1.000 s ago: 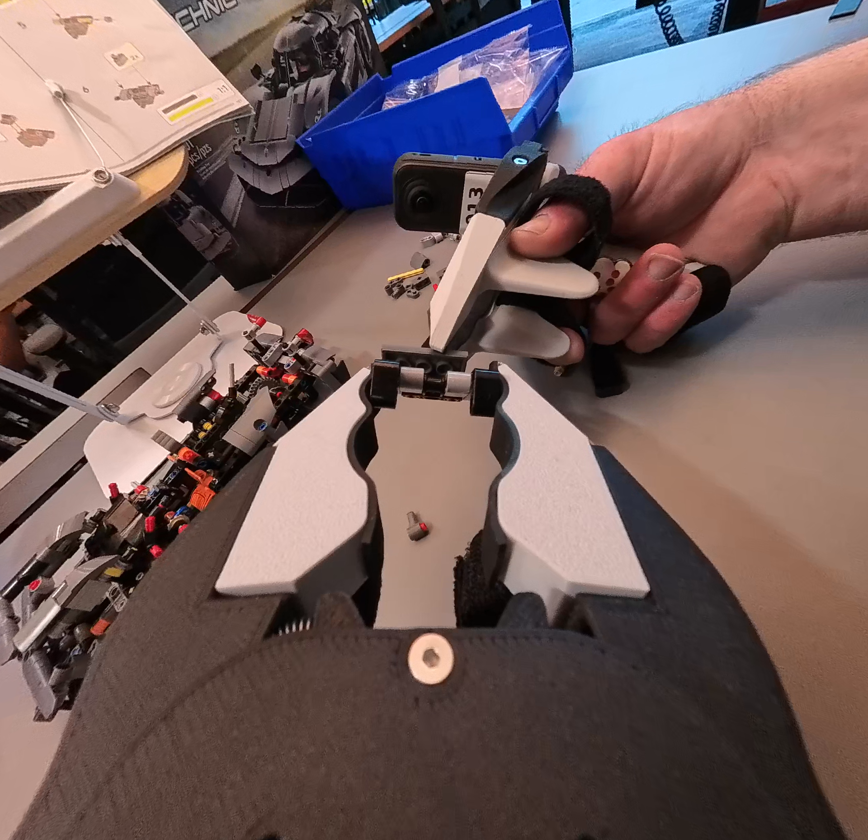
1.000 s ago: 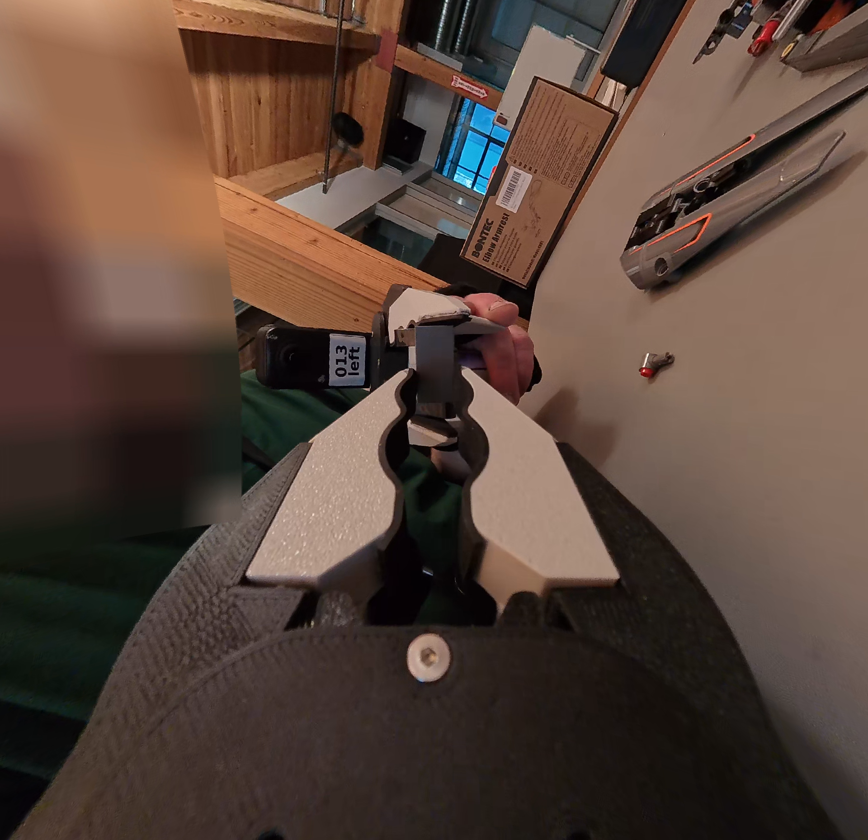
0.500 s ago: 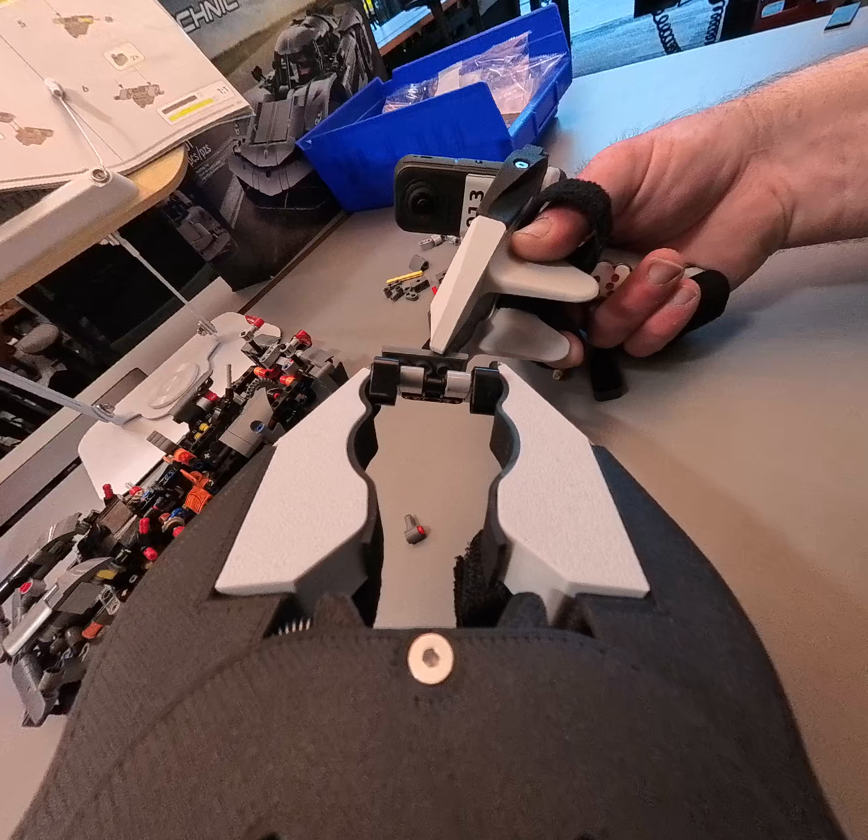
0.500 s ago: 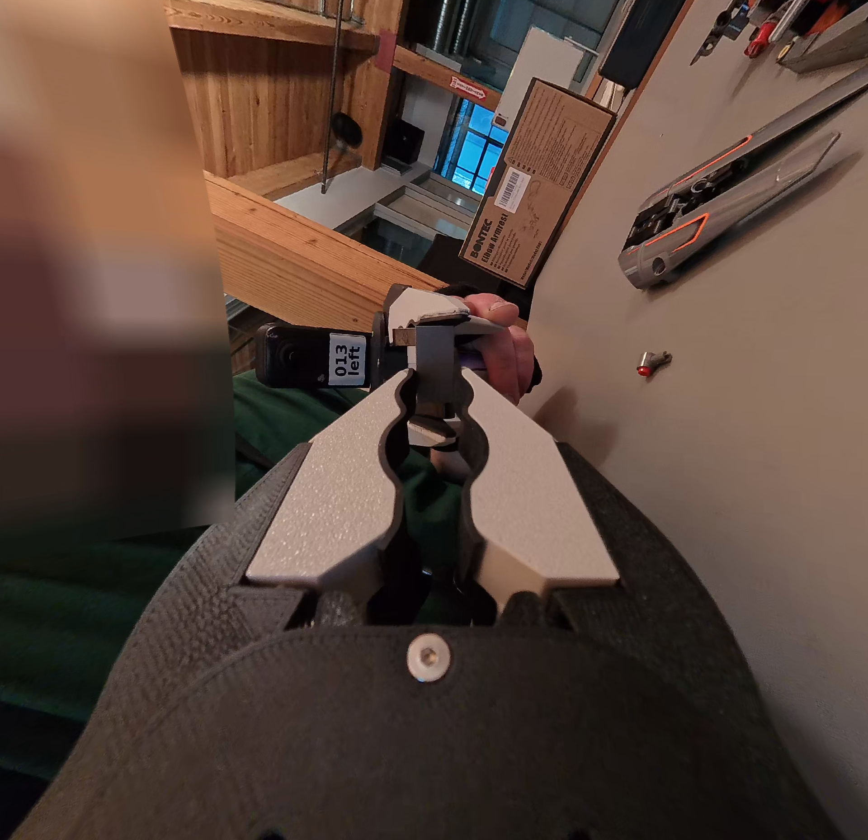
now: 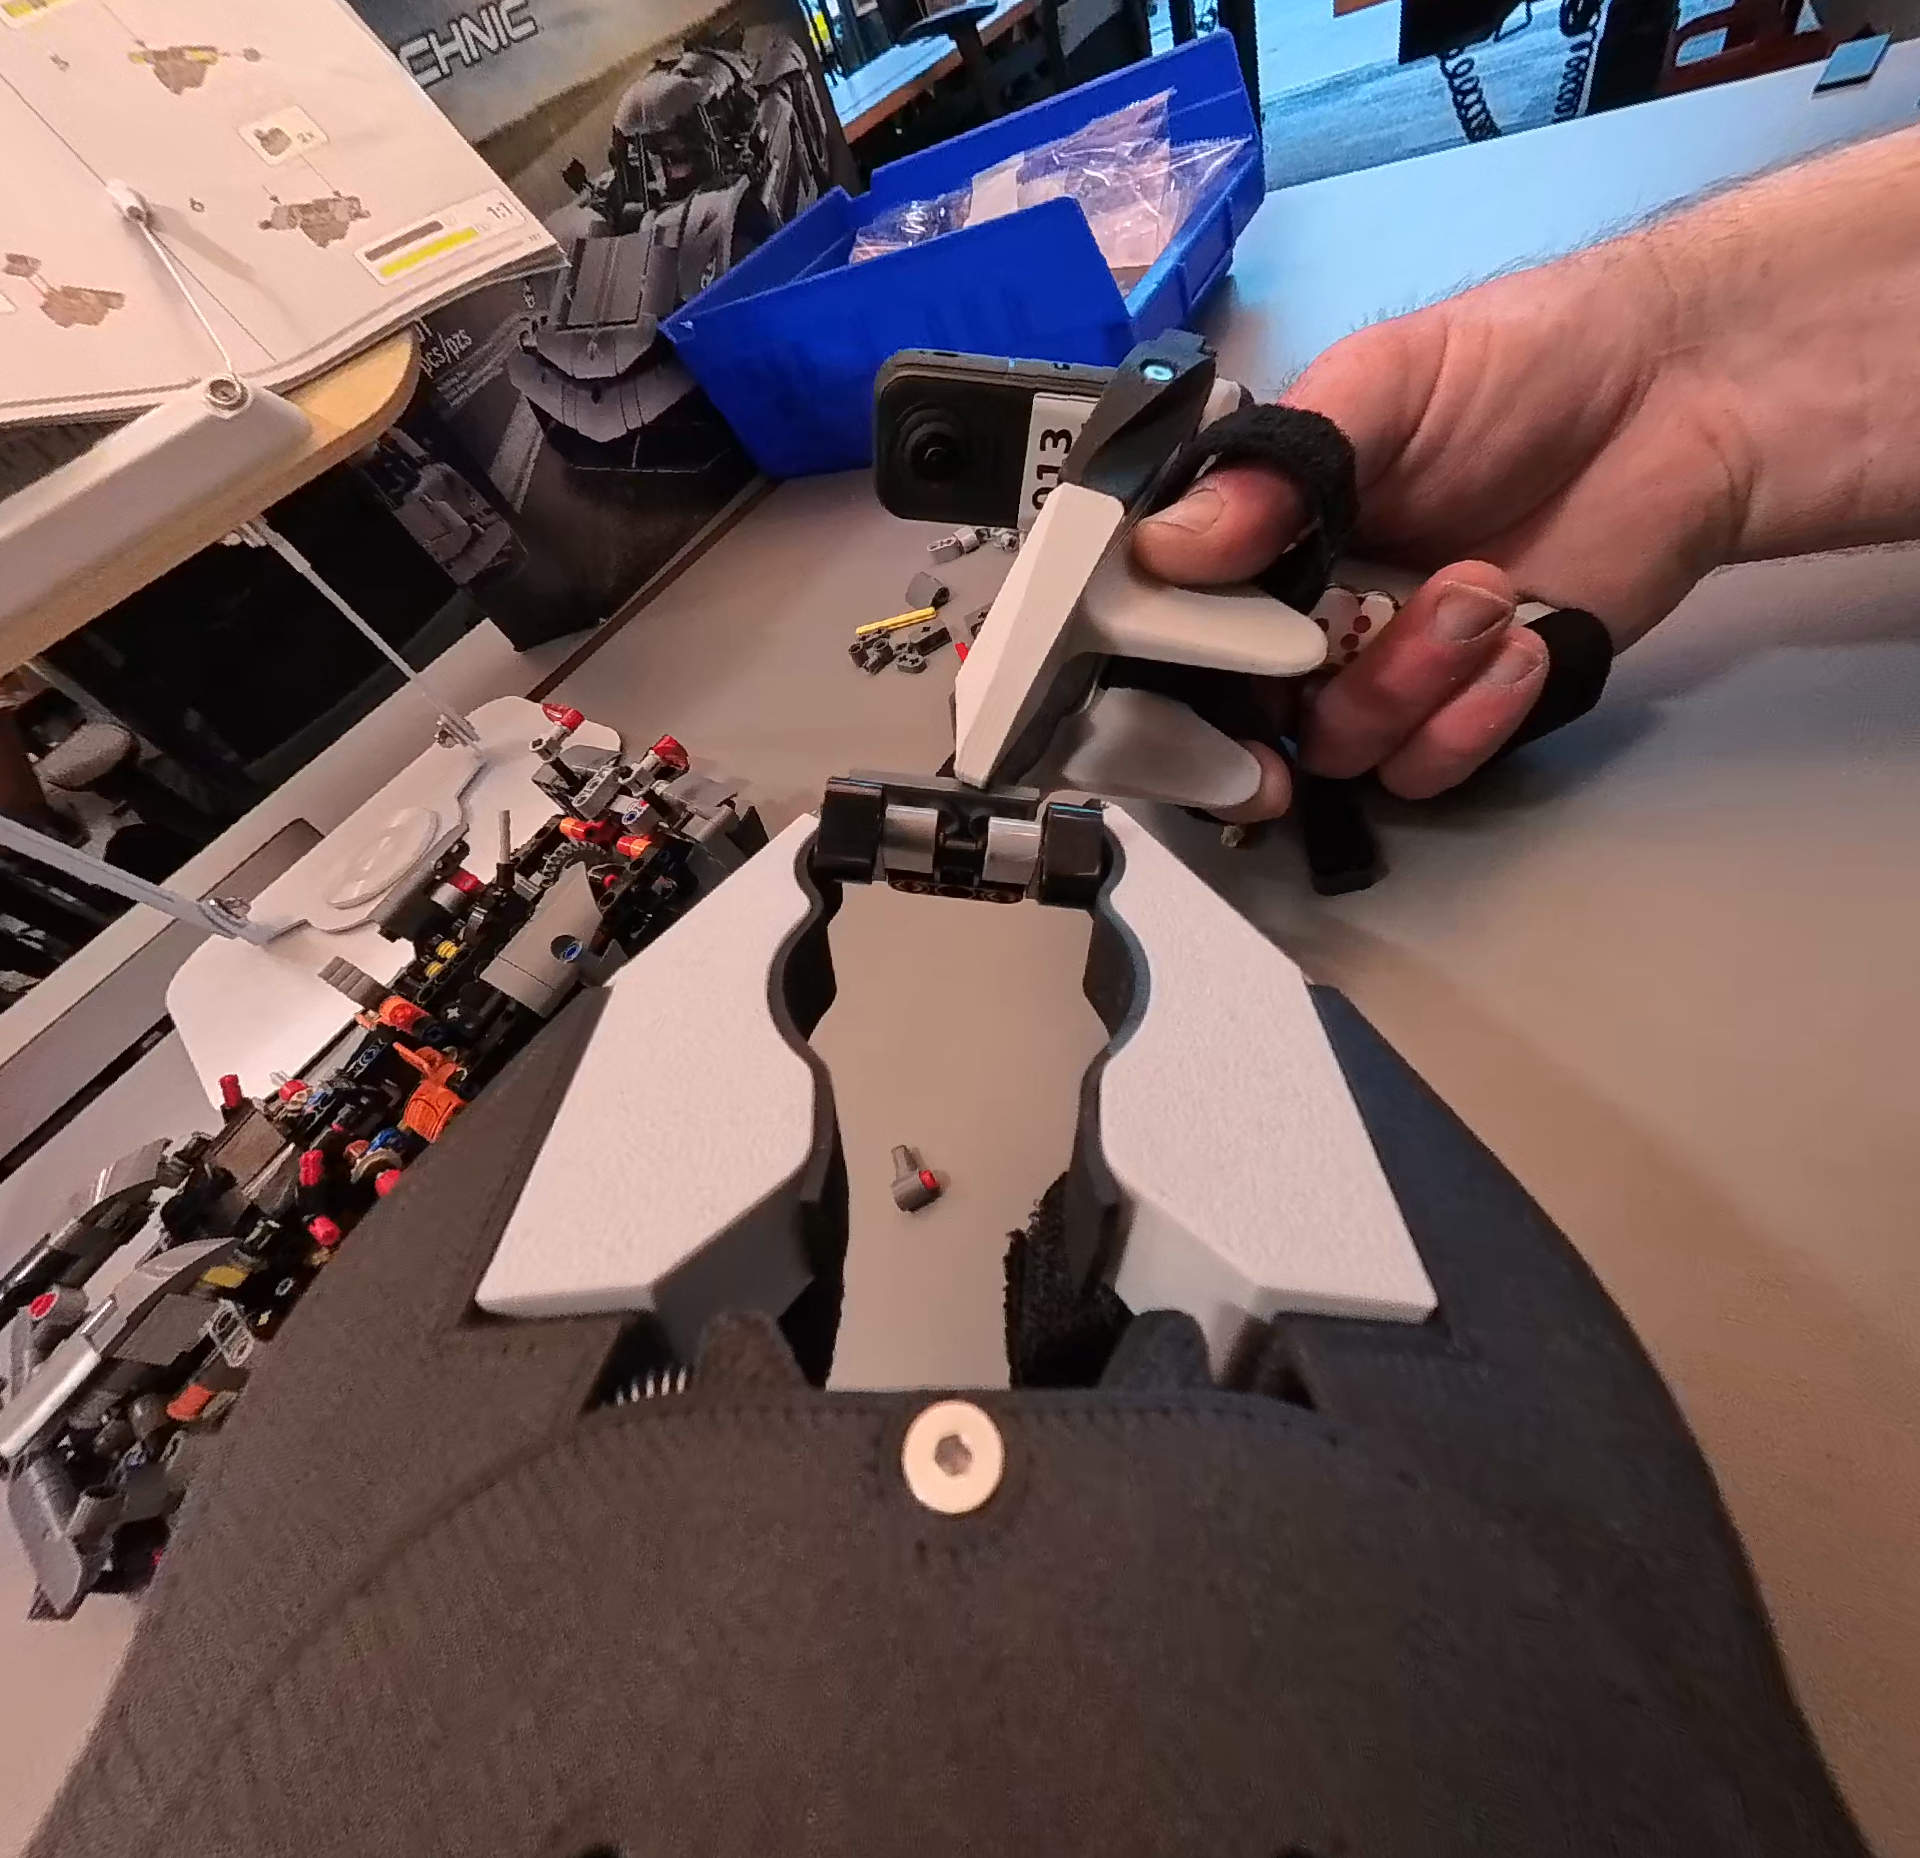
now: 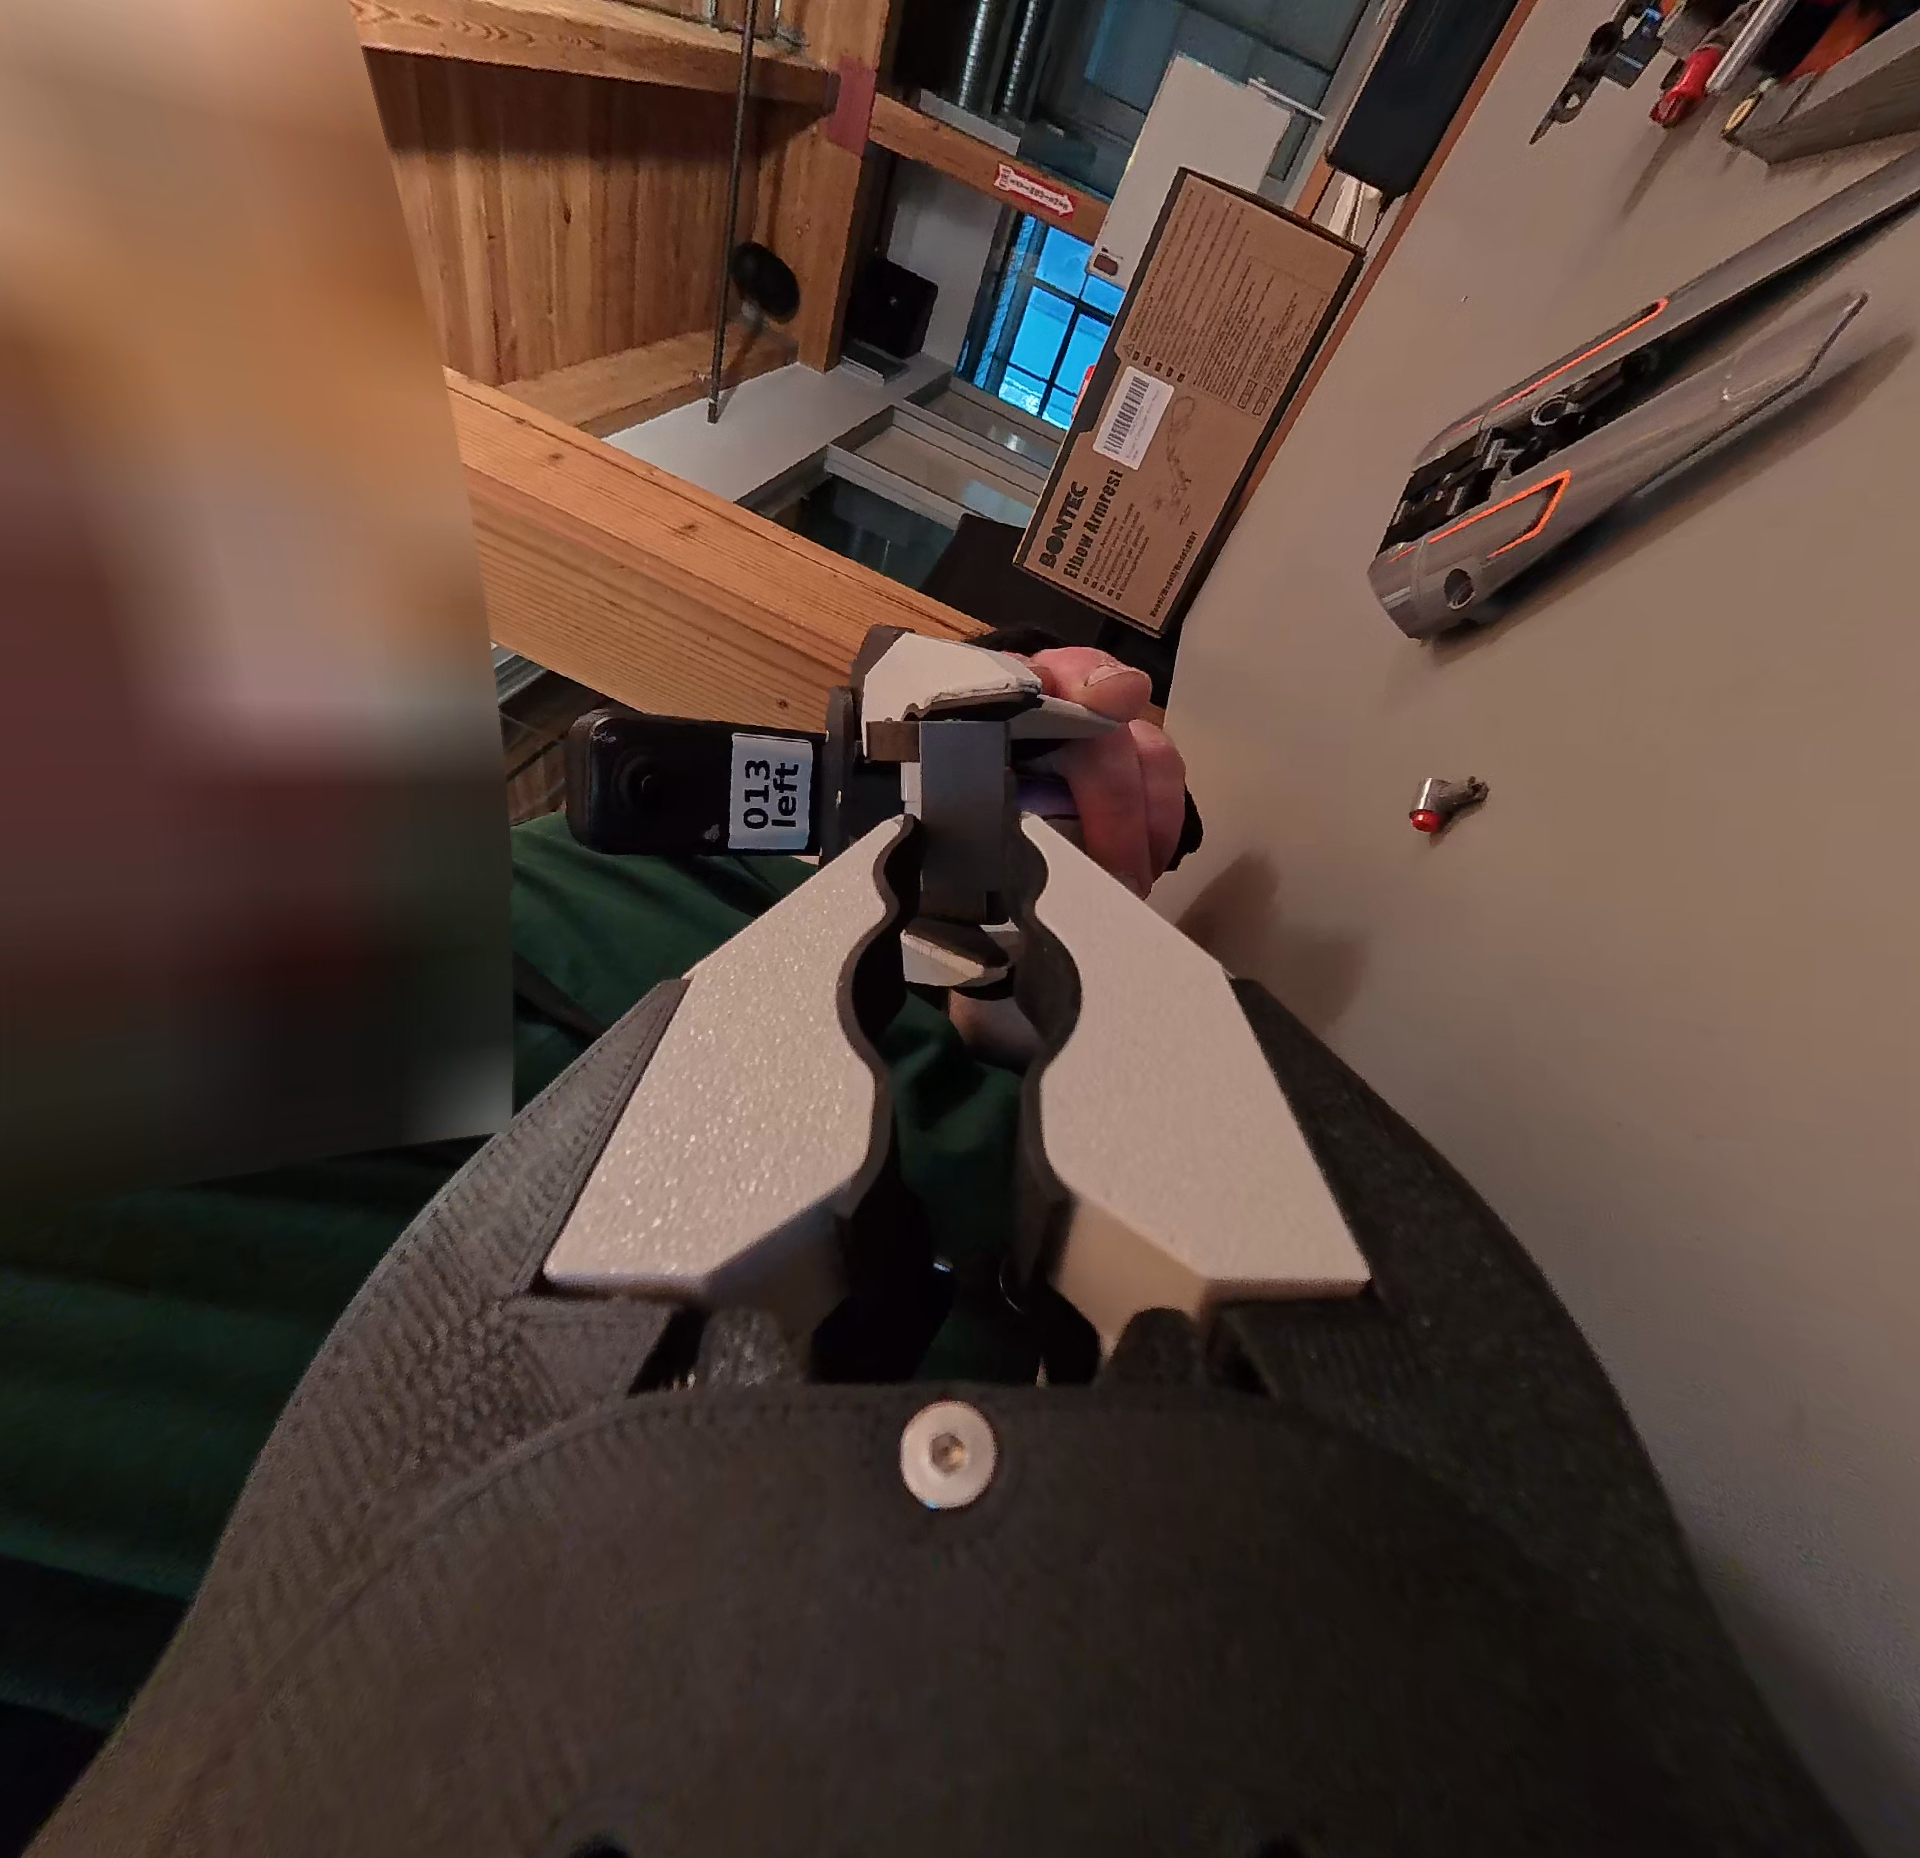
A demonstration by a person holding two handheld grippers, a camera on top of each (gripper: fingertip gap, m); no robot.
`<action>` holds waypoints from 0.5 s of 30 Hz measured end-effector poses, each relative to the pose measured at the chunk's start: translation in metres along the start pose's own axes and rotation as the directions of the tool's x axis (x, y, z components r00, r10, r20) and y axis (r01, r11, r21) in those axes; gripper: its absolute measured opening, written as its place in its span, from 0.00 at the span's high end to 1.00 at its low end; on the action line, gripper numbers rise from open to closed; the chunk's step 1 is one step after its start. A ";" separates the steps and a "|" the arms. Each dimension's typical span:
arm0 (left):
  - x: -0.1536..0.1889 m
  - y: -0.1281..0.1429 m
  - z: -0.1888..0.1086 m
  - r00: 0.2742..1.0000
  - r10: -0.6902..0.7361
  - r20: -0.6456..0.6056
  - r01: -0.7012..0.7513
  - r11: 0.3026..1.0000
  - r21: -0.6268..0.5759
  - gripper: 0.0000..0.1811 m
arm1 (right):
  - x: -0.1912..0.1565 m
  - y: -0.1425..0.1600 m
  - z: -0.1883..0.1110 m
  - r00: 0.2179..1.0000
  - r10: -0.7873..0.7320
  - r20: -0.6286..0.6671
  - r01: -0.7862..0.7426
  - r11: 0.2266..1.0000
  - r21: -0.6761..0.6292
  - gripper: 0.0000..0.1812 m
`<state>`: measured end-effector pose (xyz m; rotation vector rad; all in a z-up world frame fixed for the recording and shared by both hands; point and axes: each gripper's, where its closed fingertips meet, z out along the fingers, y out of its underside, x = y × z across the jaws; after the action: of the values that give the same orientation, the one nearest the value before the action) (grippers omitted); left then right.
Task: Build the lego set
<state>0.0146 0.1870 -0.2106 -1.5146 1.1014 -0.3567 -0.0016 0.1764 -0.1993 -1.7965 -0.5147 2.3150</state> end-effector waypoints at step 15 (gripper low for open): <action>-0.007 -0.034 -0.024 0.961 -0.213 -0.179 0.262 0.907 0.329 0.76 | -0.012 -0.010 -0.013 0.997 -0.059 0.042 0.056 0.995 0.077 0.92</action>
<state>0.0078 0.1736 -0.1715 -1.3174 0.9007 -0.7972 0.0129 0.1840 -0.1878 -1.6784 -0.4723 2.3080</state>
